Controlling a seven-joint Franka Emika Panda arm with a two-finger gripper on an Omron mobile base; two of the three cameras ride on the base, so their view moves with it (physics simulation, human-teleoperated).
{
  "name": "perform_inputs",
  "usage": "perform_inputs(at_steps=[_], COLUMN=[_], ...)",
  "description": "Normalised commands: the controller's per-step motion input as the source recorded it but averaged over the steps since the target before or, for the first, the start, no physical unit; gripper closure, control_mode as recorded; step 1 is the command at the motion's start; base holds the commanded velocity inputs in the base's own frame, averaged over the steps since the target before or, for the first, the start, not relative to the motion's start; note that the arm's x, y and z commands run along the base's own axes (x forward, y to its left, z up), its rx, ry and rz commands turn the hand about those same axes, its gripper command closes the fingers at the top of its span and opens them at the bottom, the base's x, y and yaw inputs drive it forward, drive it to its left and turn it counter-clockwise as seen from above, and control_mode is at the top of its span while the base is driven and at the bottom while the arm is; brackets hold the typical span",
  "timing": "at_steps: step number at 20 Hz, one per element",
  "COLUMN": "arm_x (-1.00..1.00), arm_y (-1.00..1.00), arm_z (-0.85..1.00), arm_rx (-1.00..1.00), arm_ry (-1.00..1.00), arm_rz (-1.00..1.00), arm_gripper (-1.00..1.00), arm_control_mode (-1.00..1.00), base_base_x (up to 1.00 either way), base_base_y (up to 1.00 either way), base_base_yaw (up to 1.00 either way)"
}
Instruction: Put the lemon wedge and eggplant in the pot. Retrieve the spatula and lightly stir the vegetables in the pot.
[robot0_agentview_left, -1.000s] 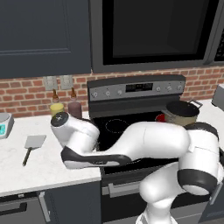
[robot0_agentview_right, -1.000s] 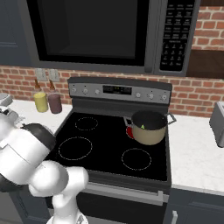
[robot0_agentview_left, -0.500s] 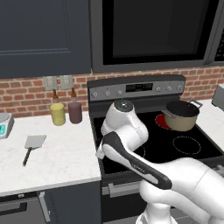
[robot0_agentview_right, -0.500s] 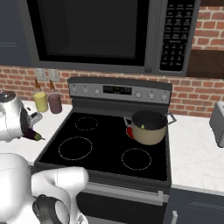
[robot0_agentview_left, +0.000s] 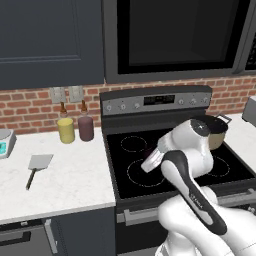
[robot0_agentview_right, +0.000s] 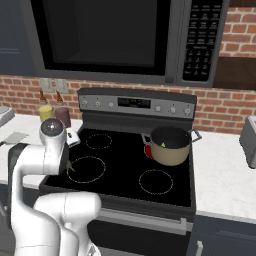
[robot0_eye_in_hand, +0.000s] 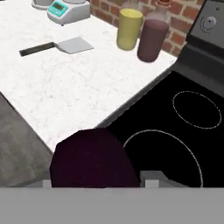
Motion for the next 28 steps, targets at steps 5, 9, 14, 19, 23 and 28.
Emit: perform_inputs(at_steps=[5, 9, 14, 19, 23, 28], arm_x=[0.23, 0.38, 0.46, 0.48, 0.64, 0.68], arm_y=[-1.0, -1.0, -1.0, -0.98, -0.87, -0.8], arm_z=[0.19, 0.34, 0.26, 0.14, 0.29, 0.42], arm_rx=[0.21, 0.19, 0.17, 0.13, 0.1, 0.07], arm_ry=[-0.09, -0.1, -0.04, -0.08, -0.04, 0.0], arm_rz=[-0.22, -0.19, -0.18, -0.16, -0.15, -0.14], arm_gripper=[1.0, 1.0, 1.0, 1.0, 1.0, 1.0], arm_control_mode=[-1.0, -1.0, -1.0, -1.0, -1.0, -1.0], base_base_x=[0.0, 0.0, 0.0, 0.0, 0.0, 0.0], base_base_y=[0.0, 0.0, 0.0, 0.0, 0.0, 0.0], base_base_yaw=[0.0, 0.0, 0.0, 0.0, 0.0, 0.0])
